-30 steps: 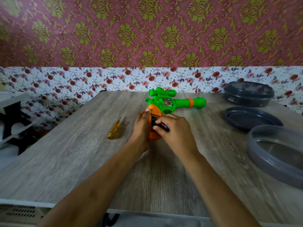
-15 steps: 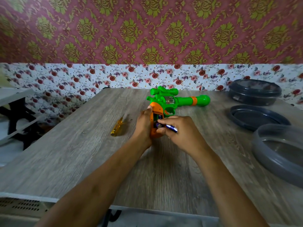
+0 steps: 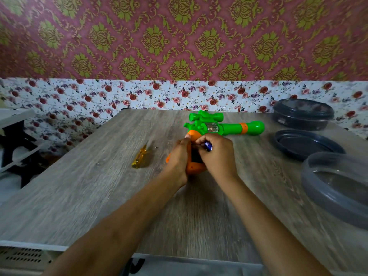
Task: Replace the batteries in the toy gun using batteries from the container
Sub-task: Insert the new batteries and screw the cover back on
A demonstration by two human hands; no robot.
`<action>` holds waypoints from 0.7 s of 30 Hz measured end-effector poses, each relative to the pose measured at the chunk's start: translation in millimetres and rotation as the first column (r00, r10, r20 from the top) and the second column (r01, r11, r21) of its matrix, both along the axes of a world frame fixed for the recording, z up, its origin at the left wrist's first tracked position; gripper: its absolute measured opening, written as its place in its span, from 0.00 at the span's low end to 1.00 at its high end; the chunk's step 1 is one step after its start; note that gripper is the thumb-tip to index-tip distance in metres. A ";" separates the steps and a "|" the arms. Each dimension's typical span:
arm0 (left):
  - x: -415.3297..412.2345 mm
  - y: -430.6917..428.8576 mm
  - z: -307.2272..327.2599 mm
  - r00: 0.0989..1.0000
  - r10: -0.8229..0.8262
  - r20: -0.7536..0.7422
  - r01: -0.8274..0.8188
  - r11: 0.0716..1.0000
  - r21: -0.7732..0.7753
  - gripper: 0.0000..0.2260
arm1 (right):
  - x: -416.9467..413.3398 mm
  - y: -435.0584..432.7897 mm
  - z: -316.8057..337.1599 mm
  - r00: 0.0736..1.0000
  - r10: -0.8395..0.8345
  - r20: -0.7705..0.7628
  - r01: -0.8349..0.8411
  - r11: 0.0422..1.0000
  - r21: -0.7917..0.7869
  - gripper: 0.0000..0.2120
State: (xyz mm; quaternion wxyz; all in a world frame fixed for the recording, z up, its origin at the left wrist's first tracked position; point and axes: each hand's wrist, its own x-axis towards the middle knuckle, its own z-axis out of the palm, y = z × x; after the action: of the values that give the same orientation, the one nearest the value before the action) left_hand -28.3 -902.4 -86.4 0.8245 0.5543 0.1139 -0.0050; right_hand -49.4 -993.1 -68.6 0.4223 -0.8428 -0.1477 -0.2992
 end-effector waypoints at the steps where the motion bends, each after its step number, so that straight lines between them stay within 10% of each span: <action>1: -0.5 0.5 0.9 1.000 -0.019 -0.008 0.019 1.000 -0.020 0.15 | 1.6 1.5 2.0 0.999 -0.036 0.015 0.036 0.999 -0.022 0.04; 6: -7.5 3.7 11.1 0.998 -0.060 0.009 0.060 0.991 -0.118 0.15 | 8.5 8.7 8.7 0.979 -0.165 -0.118 0.155 0.984 -0.087 0.15; 10: -14.5 4.9 17.5 1.000 -0.006 -0.022 0.001 0.980 -0.200 0.12 | 11.8 -3.0 3.2 0.966 -0.057 -0.254 0.116 0.967 0.225 0.03; 15: -14.3 5.2 15.9 0.999 -0.010 -0.041 0.000 0.971 -0.238 0.13 | 9.9 -16.0 10.3 0.852 0.251 -0.460 0.012 0.868 0.496 0.11; 21: -16.1 4.4 20.0 0.999 -0.017 -0.046 0.006 0.973 -0.232 0.18 | 8.8 -19.0 12.6 0.836 0.291 -0.465 -0.069 0.897 0.436 0.22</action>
State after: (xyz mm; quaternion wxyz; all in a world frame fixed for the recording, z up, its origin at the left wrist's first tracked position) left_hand -44.4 -898.1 -66.4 0.8804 0.4549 0.1288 -0.0362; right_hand -40.6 -1012.1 -56.0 0.6369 -0.7685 -0.0438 -0.0425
